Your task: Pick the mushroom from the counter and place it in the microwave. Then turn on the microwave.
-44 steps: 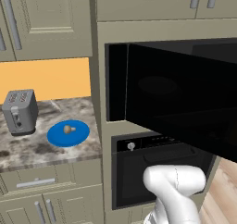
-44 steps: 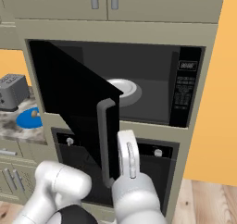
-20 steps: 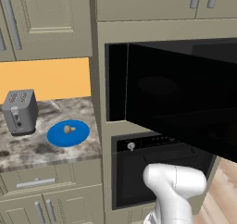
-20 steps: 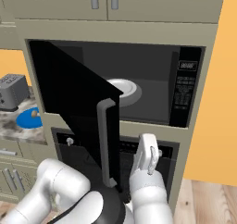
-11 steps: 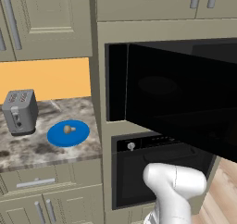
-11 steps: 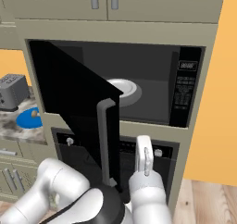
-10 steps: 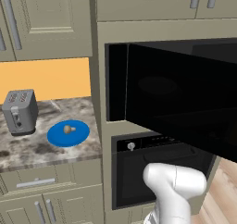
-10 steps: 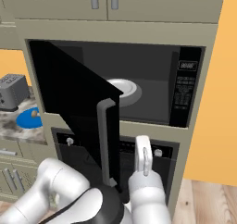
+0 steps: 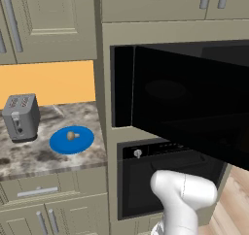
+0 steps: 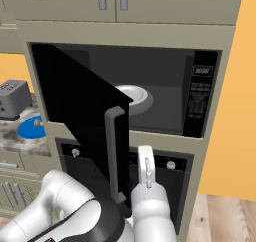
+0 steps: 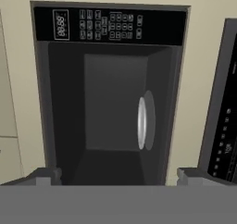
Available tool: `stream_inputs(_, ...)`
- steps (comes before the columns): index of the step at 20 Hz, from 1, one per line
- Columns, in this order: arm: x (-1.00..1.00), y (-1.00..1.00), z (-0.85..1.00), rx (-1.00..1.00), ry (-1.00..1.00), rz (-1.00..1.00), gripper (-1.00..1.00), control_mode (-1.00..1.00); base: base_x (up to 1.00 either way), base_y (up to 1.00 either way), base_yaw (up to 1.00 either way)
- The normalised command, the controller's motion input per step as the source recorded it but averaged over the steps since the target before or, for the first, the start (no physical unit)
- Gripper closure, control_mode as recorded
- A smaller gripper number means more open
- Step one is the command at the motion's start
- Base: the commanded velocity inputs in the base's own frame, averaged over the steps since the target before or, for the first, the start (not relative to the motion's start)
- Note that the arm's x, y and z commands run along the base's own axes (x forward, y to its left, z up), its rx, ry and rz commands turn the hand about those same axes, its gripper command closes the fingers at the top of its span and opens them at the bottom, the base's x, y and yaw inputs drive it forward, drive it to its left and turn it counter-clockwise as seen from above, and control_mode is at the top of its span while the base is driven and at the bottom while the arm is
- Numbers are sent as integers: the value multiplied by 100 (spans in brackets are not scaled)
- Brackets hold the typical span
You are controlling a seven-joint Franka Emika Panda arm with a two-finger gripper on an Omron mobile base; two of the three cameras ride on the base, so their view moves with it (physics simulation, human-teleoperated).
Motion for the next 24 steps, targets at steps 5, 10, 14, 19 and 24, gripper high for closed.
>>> stream_inputs(5, -6, 14, 0, 0, 2, 2, -100, -100, 0, 0, 0)
stream_inputs(10, -20, 12, 0, 0, 0, 3, -100, -100, 0, 0, 0)
stream_inputs(14, -20, 17, -2, 0, 0, 3, -100, -100, 0, 0, 0)
stream_inputs(19, -20, 23, -4, 0, 1, 3, -100, -100, 0, 0, 0)
stream_inputs(24, -23, 25, -5, 0, 0, 4, -100, -100, 0, 0, 0)
